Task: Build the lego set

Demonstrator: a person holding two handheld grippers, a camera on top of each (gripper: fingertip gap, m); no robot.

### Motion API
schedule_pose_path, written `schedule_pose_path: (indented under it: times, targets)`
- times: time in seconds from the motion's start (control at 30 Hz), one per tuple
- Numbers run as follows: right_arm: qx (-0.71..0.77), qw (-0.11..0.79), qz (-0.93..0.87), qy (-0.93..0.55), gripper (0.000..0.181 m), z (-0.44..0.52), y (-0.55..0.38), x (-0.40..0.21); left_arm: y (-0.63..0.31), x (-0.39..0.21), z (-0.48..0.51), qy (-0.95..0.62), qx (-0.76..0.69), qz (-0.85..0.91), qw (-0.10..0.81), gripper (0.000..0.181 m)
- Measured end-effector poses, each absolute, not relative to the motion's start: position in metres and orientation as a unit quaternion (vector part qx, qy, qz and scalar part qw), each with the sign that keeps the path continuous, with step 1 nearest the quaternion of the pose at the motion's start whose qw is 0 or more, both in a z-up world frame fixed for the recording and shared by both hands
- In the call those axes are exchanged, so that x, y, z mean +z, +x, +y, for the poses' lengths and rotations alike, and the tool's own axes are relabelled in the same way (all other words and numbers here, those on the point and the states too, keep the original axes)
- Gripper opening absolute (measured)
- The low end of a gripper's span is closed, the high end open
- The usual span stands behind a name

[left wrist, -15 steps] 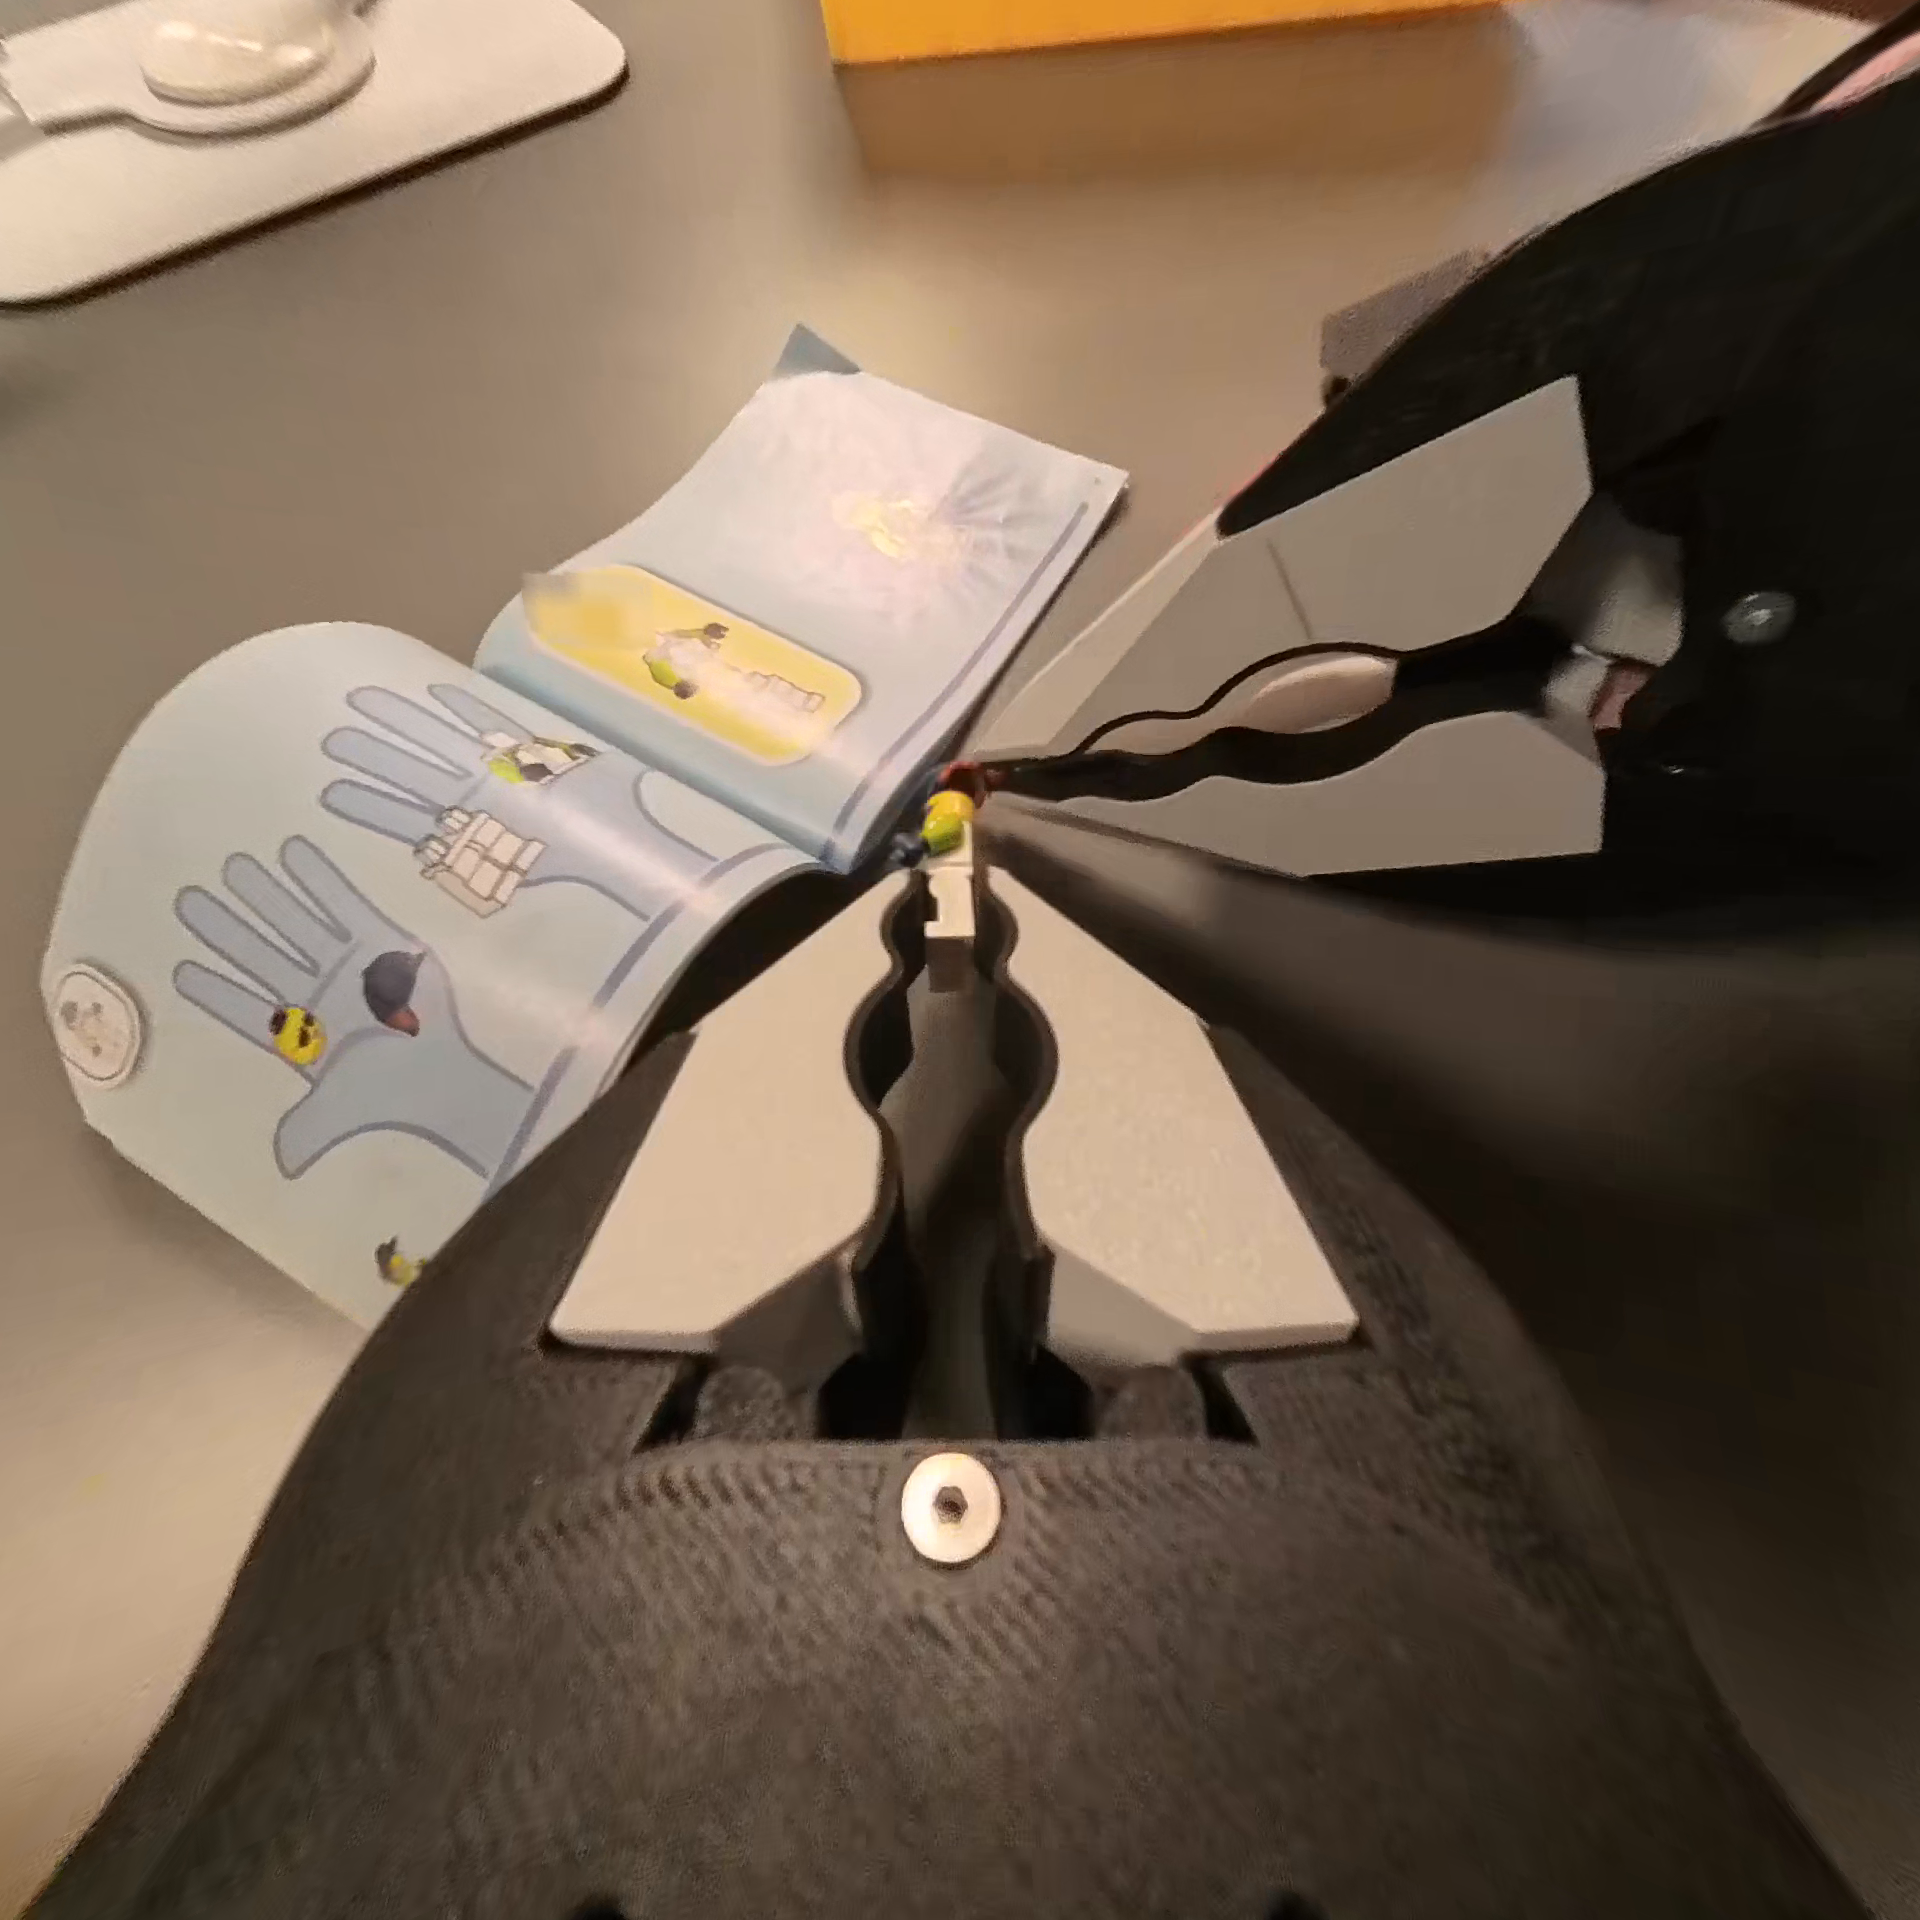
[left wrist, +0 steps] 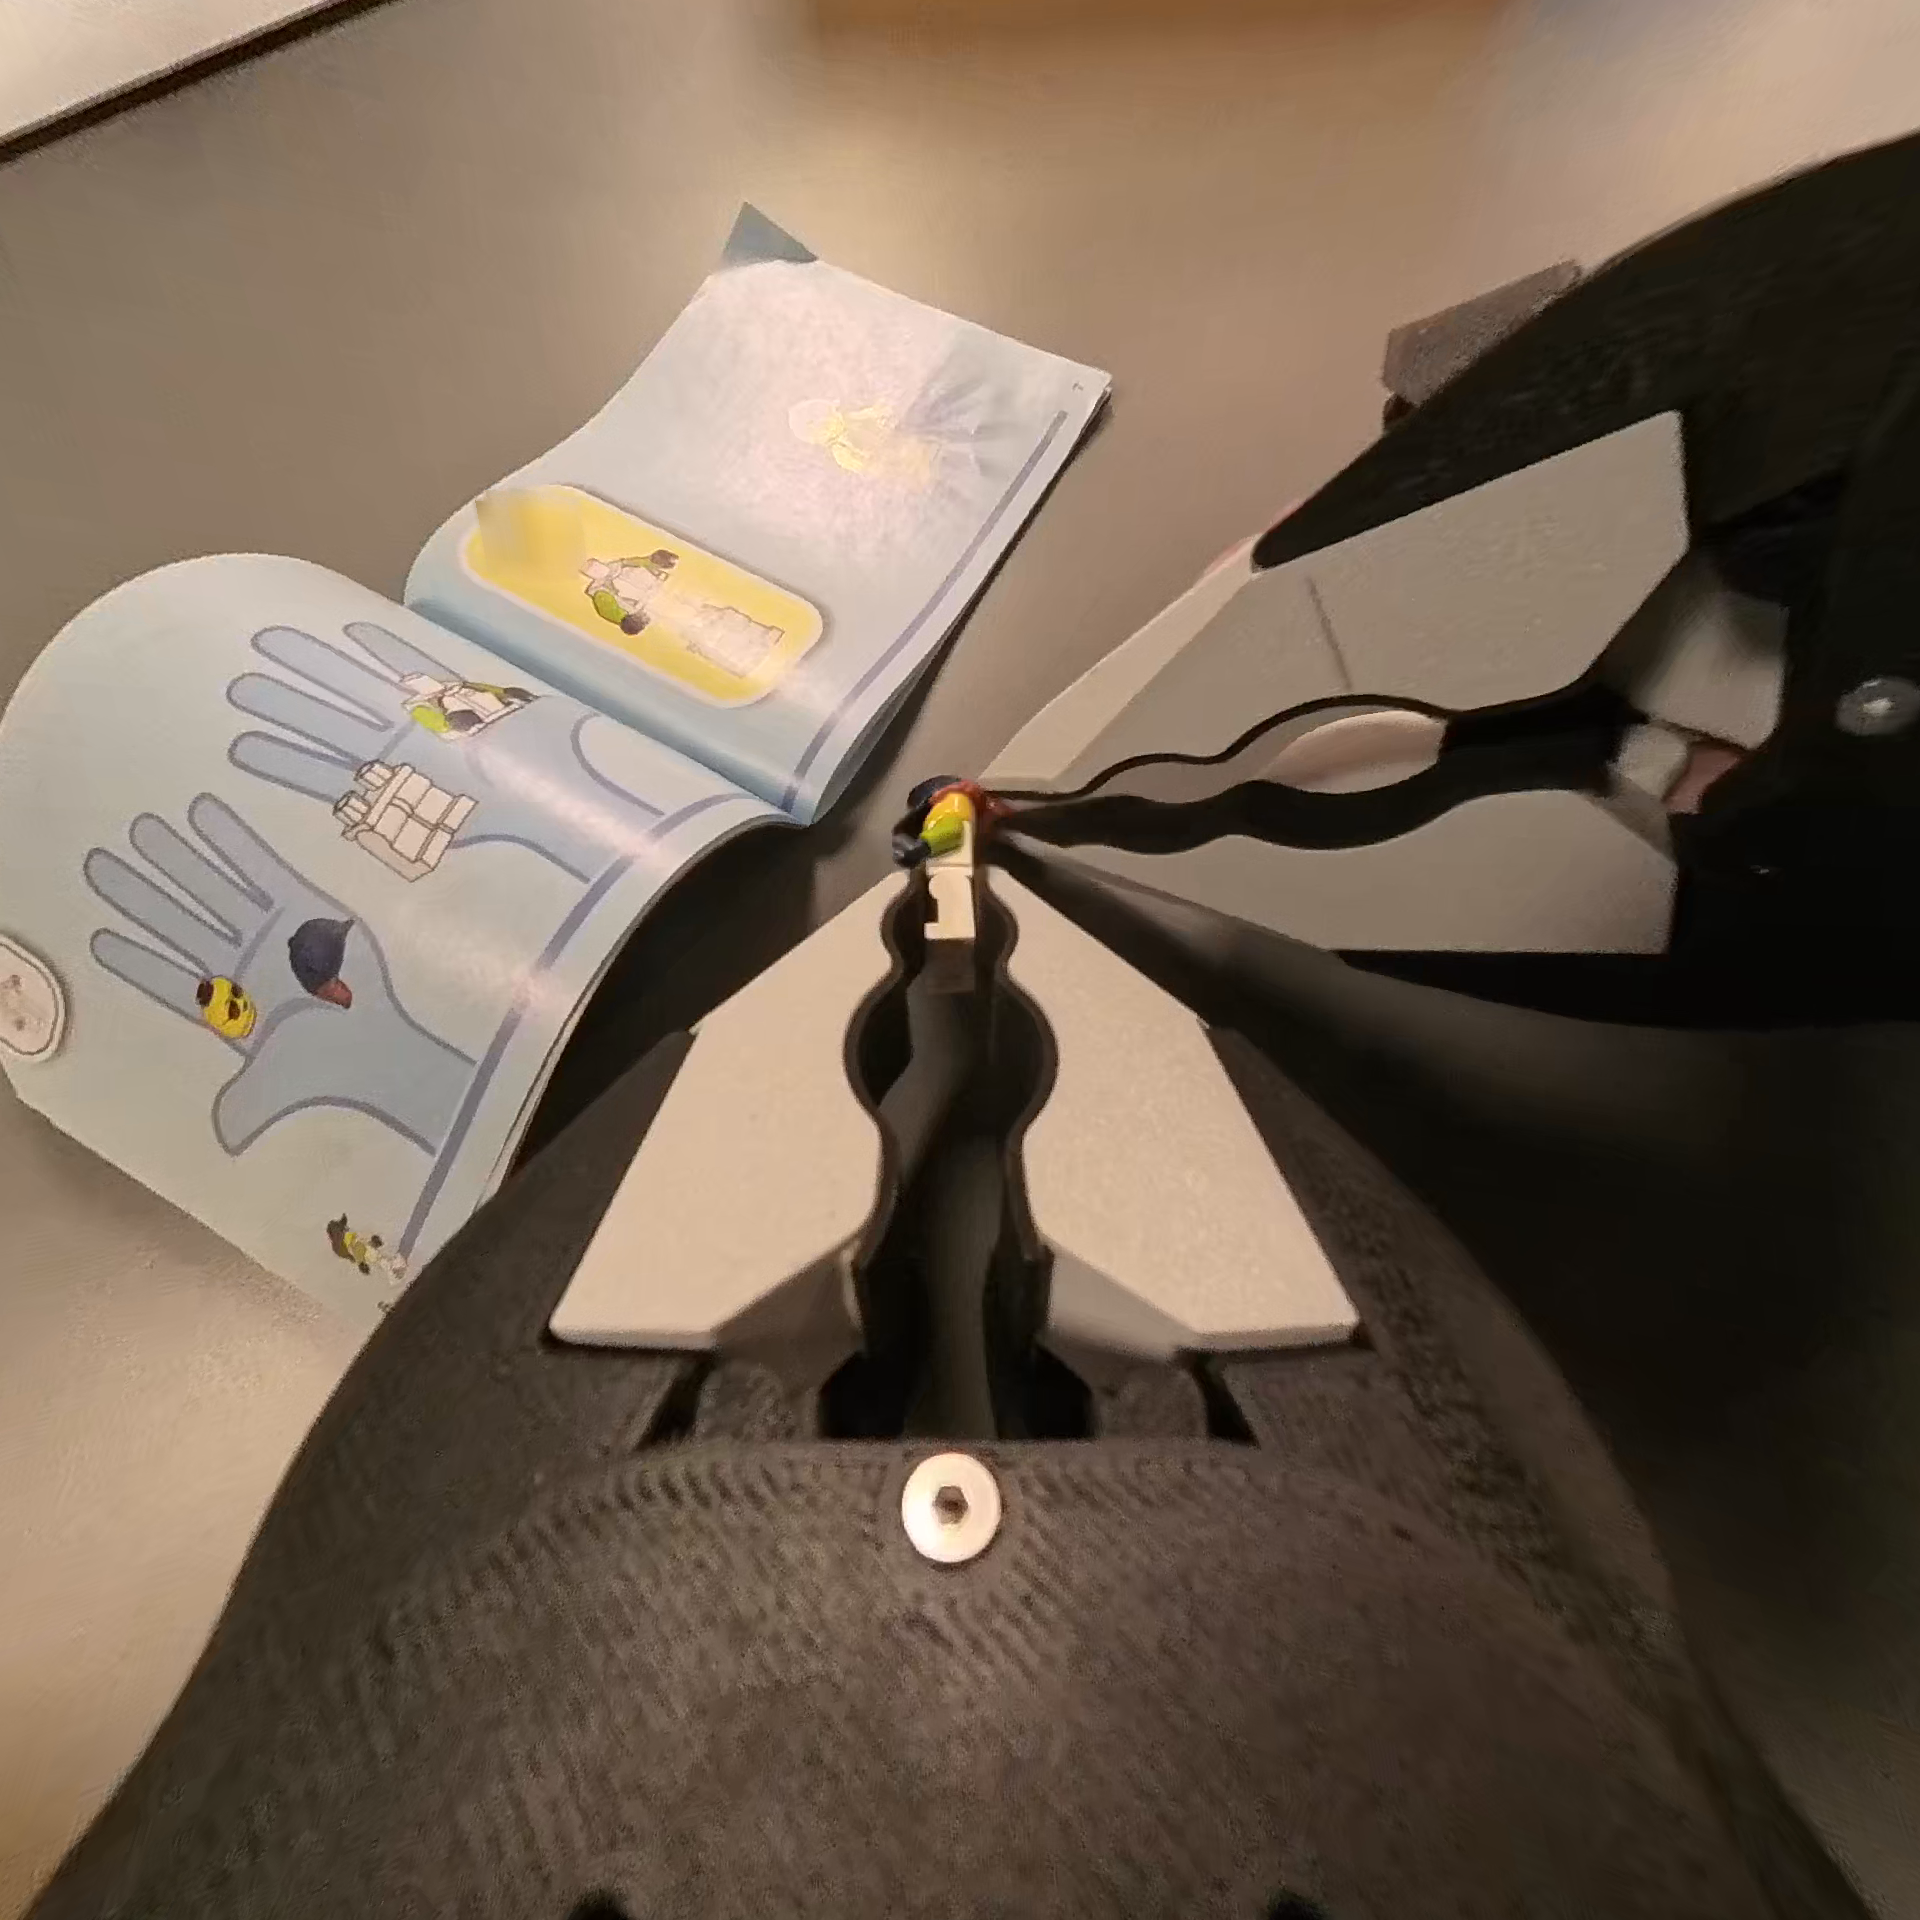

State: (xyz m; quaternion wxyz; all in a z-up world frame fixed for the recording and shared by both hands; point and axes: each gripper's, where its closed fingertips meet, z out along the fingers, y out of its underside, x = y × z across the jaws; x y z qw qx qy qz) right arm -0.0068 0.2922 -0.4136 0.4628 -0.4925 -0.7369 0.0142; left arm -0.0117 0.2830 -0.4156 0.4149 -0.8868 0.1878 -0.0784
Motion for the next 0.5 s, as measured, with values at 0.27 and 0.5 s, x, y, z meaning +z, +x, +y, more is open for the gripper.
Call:
schedule_pose_path:
  times: [0.27,0.5]
  targets:
    - [0.161,0.41,-0.752,-0.49,0.029,0.283,-0.003,-0.408,-0.012,-0.416,0.283,-0.884,-0.082,0.196,0.416,0.007]
    - [0.445,0.274,-0.743,-0.419,0.022,0.292,0.0,-0.384,-0.01,-0.417,0.281,-0.878,-0.091,0.225,0.412,0.007]
